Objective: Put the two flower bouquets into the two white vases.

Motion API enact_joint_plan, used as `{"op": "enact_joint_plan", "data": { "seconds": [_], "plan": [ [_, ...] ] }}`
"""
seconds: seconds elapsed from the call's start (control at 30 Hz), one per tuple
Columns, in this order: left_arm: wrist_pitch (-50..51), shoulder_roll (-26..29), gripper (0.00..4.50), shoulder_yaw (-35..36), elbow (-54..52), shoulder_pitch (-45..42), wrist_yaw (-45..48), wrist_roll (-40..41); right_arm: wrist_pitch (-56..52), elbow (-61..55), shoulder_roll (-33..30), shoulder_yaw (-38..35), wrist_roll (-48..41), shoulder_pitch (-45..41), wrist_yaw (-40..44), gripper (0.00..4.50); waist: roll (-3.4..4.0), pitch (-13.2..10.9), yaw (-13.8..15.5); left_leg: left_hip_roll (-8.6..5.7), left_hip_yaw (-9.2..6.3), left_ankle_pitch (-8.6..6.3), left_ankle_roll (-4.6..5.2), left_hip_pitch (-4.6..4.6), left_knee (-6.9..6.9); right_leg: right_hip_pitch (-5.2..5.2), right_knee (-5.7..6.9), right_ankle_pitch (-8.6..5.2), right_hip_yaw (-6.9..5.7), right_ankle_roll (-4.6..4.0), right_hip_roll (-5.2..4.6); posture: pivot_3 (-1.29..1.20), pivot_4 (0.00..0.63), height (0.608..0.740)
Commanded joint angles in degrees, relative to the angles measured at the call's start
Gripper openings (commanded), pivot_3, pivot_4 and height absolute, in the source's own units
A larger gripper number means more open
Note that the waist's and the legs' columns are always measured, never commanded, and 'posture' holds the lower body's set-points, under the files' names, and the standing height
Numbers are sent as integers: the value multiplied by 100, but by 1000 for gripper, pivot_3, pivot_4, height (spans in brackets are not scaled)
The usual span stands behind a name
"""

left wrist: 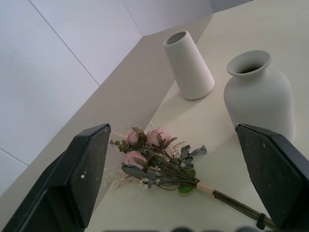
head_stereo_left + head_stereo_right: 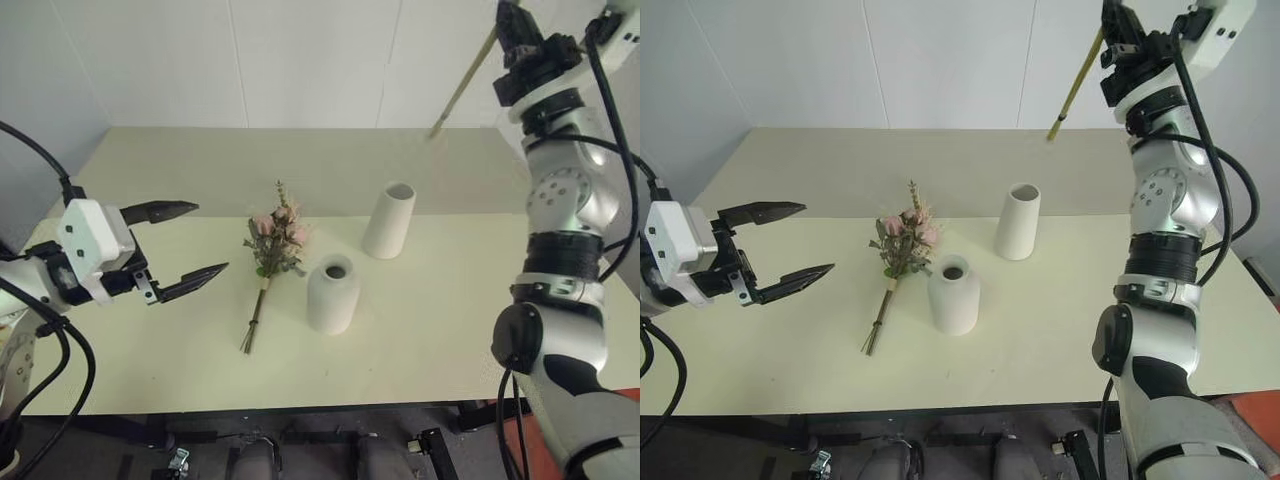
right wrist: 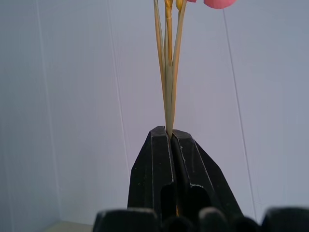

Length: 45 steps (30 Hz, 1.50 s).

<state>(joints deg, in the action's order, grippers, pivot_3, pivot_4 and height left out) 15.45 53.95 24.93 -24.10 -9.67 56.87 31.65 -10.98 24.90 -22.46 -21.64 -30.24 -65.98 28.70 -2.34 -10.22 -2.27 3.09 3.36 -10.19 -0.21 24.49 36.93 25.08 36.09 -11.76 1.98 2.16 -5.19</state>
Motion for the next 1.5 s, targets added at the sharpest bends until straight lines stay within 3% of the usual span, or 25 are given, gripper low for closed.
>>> {"op": "enact_joint_plan", "data": {
  "seconds": [0.03, 0.87, 1.0, 1.33, 1.5],
  "plan": [
    [64, 86, 4500, 220, -143, 39, -75, 51, -80, -400, 87, 81, -141, 90, 34, 29, 0, 0, -16, 0, 1, 0, 0, 0, 0, 2, 1, 0, 1, 0, 0, 0, 150, 740],
    [247, 58, 4500, 560, -504, 443, -253, 85, 1011, 663, 433, 583, 629, 797, 367, 29, 0, 0, -31, 1, 1, 0, 0, 1, -2, 5, 0, 0, 2, -1, 2, 0, 150, 740],
    [254, 76, 4500, 576, -514, 473, -260, 85, 954, 460, 465, 682, 646, 1012, 506, 1007, 0, 0, -31, 1, 1, 0, 0, 1, -3, 6, 0, 0, 2, -1, 2, 0, 150, 740],
    [238, 28, 4500, 401, -316, 318, -323, 50, 668, -361, 183, 988, 943, 1811, 475, 4409, 0, 0, -16, 0, 1, 0, 0, 0, -2, 4, 1, 0, 2, 0, 2, 0, 150, 740],
    [1012, -178, 4500, 261, -482, 10, -1348, 43, -92, -1111, -531, 1043, 986, 2215, 641, 4464, 0, -1, 11, -2, 1, 0, 0, 2, -1, 3, -2, -1, 2, 1, -1, 0, 150, 740]
  ]
}}
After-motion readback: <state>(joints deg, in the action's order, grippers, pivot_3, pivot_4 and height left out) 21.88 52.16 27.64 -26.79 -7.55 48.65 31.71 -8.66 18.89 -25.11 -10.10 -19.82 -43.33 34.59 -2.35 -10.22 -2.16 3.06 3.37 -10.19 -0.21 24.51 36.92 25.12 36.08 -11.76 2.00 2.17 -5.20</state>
